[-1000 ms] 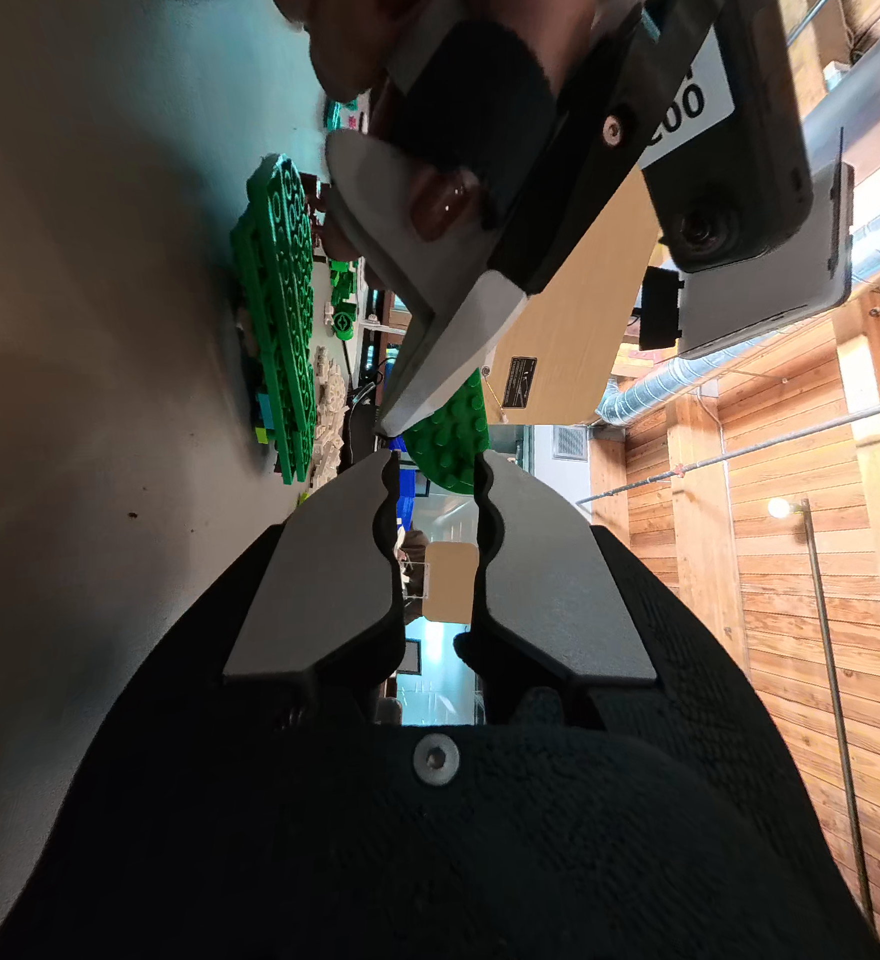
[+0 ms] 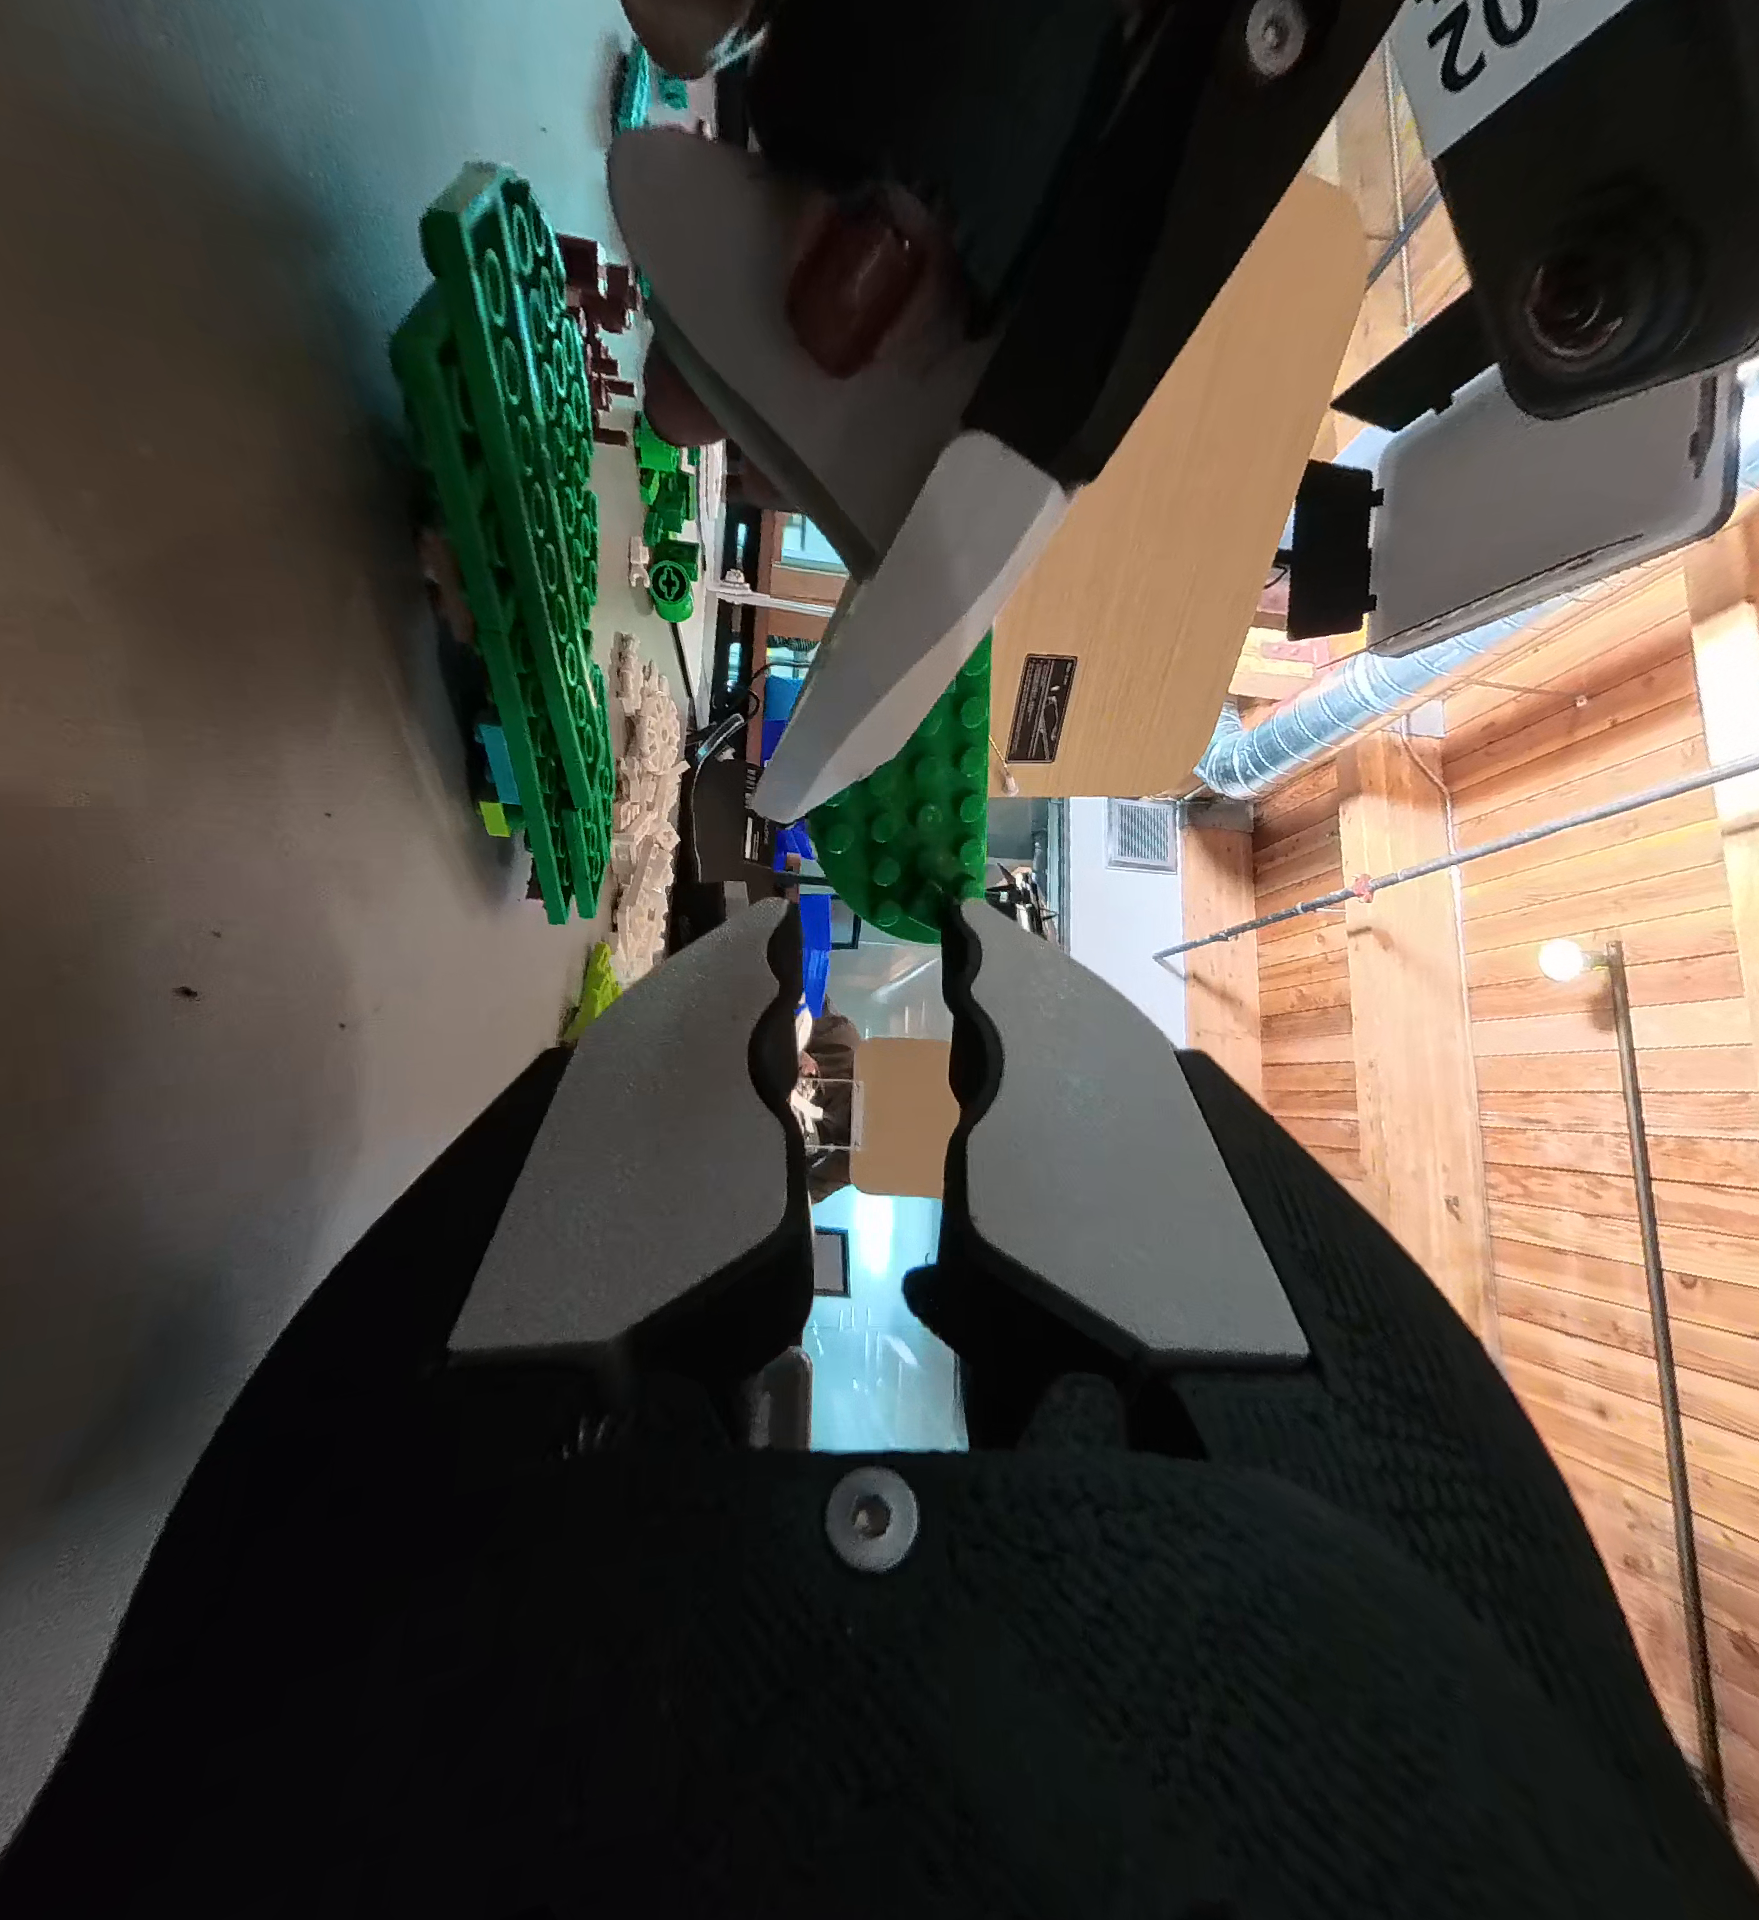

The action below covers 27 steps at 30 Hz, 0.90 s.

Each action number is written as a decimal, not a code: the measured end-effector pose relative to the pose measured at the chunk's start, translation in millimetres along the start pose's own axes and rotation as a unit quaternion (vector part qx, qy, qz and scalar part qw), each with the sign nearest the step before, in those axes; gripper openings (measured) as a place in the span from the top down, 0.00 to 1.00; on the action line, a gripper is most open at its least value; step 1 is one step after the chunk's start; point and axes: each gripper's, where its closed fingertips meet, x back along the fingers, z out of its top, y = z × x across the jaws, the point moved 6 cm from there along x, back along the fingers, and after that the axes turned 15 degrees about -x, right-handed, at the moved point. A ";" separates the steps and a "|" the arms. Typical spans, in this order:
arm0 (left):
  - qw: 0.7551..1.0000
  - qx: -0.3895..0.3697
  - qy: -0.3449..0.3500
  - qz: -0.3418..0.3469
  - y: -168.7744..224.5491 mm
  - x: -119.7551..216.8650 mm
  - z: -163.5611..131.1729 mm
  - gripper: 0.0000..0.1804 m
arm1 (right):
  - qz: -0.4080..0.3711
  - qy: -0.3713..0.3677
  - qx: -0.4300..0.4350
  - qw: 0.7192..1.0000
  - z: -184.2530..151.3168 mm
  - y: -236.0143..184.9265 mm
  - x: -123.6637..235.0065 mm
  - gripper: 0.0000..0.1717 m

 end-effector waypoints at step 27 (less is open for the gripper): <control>0.994 0.051 0.075 -0.057 4.9 3.8 11.0 0.91 | 0.002 0.037 -0.082 0.996 6.2 11.9 5.8 0.91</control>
